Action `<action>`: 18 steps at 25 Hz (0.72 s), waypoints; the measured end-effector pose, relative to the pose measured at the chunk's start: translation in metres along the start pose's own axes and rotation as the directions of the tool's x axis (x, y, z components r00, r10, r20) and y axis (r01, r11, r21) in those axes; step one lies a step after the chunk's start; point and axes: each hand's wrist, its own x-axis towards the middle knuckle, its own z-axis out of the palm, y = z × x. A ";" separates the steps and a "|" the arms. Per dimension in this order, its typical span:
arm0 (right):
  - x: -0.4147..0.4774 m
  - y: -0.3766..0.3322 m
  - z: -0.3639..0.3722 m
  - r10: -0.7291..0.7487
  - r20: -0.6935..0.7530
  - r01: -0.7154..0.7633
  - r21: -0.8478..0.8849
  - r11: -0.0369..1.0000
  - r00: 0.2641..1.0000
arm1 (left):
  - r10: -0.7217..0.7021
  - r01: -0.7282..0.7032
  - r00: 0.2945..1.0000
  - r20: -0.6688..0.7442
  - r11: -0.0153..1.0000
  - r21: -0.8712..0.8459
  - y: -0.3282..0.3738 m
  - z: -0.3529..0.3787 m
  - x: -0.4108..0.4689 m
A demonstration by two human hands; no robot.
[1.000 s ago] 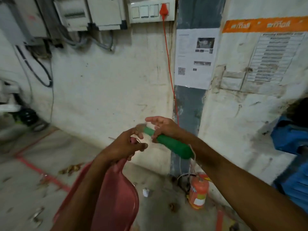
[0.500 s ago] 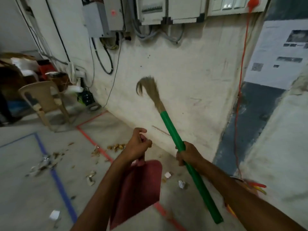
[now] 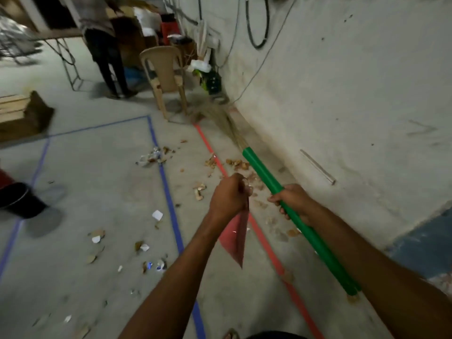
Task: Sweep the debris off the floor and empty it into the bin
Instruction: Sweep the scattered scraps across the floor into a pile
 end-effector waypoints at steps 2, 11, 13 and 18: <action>0.016 0.020 0.017 0.054 0.049 -0.056 0.039 0.998 0.997 | -0.052 0.053 0.998 0.031 0.998 -0.041 -0.018 0.010 -0.029; 0.035 0.079 0.031 0.155 0.326 -0.122 -0.121 0.985 0.933 | -0.518 0.507 0.845 -0.134 0.855 -0.110 -0.023 0.063 -0.119; 0.032 0.092 0.038 0.161 0.397 -0.102 -0.164 0.981 0.903 | -0.581 0.571 0.796 -0.169 0.814 -0.107 -0.026 0.078 -0.141; 0.008 0.129 0.059 0.206 0.518 -0.033 -0.323 0.946 0.830 | -0.704 0.703 0.656 -0.273 0.701 -0.119 -0.010 0.122 -0.211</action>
